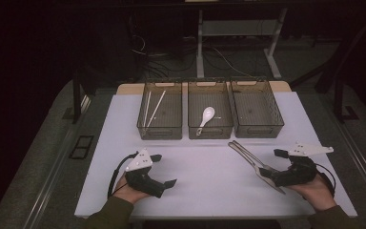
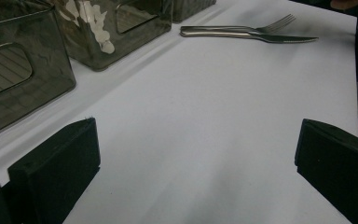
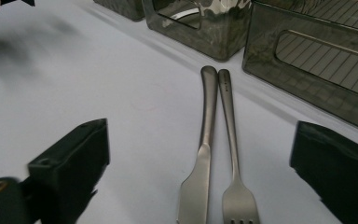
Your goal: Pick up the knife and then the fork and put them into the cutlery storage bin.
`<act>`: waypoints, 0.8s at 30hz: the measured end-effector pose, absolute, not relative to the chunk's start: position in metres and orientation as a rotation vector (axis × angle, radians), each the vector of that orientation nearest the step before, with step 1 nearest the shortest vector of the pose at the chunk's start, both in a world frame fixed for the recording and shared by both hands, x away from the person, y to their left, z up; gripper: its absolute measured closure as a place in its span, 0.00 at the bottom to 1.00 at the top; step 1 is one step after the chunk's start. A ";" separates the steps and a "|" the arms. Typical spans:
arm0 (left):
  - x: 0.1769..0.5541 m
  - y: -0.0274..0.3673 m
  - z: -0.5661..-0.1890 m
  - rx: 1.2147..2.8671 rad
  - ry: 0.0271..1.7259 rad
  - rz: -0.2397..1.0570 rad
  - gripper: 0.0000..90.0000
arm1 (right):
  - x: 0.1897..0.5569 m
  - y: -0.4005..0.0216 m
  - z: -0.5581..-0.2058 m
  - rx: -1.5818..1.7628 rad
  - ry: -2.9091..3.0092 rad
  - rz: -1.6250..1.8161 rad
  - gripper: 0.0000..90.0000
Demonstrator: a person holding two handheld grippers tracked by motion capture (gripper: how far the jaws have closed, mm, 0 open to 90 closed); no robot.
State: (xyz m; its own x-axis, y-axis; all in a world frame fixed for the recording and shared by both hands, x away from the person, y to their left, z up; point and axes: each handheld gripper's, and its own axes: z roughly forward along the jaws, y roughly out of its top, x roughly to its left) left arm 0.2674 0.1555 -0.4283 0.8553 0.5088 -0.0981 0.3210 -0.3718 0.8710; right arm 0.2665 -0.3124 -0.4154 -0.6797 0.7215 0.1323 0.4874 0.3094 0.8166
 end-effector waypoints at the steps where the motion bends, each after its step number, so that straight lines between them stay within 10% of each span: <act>1: 0.267 0.155 -0.428 1.992 0.606 0.228 0.00 | 0.268 -0.313 -0.415 1.108 2.324 1.296 0.06; 24: 0.267 0.154 -0.429 1.992 0.604 0.210 0.00 | 0.310 -0.303 -0.409 1.193 2.423 1.090 0.39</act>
State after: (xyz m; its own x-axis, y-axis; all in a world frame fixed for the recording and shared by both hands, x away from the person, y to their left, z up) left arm 0.2670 0.1543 -0.4287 0.8598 0.4992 -0.1072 0.3248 -0.3728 0.8692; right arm 0.3096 -0.3031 -0.4087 -0.6430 0.7575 0.1134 0.5875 0.3927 0.7076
